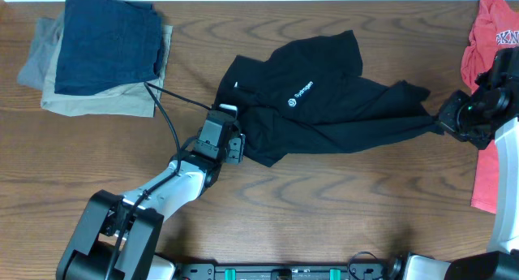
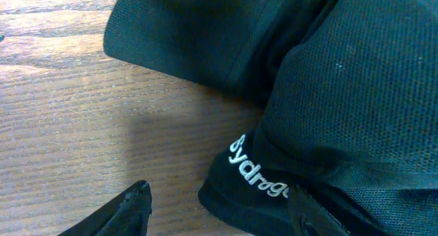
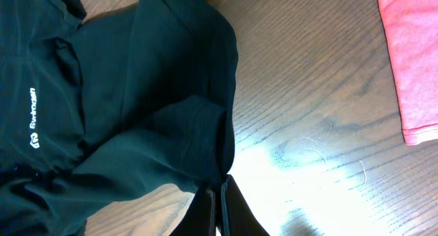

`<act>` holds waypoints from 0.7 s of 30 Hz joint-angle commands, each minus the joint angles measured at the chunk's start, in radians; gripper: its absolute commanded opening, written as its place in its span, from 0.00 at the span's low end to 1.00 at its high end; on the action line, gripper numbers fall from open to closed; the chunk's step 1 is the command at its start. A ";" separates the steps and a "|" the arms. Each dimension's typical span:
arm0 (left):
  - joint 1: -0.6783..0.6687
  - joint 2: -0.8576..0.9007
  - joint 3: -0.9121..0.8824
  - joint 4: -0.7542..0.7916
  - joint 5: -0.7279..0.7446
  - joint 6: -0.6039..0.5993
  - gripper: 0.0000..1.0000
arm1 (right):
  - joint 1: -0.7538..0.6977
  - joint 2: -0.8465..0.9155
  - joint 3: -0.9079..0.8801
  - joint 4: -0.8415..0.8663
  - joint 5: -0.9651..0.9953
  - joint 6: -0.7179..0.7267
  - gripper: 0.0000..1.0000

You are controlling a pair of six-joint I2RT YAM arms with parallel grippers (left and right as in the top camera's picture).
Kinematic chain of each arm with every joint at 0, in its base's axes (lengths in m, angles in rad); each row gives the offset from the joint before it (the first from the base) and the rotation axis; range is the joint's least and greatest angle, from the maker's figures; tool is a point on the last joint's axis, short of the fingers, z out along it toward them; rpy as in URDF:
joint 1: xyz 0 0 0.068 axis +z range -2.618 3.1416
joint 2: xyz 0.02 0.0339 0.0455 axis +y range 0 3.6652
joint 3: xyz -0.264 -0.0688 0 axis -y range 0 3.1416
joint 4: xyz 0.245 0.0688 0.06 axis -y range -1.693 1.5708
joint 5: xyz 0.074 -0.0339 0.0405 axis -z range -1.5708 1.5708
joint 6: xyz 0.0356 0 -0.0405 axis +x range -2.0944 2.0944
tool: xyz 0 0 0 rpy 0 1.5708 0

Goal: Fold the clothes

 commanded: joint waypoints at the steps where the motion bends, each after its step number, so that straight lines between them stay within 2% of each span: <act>1: 0.005 0.019 0.019 0.004 -0.019 0.006 0.66 | 0.000 -0.006 0.014 -0.002 -0.004 -0.017 0.01; 13: 0.005 0.087 0.019 0.063 0.019 0.006 0.65 | 0.000 -0.006 0.014 -0.003 -0.005 -0.016 0.01; 17: 0.005 0.087 0.019 0.065 0.019 0.006 0.49 | 0.000 -0.006 0.014 -0.003 -0.004 -0.016 0.01; 21: 0.005 0.087 0.019 0.063 0.019 0.006 0.26 | 0.000 -0.006 0.014 -0.003 -0.005 -0.016 0.01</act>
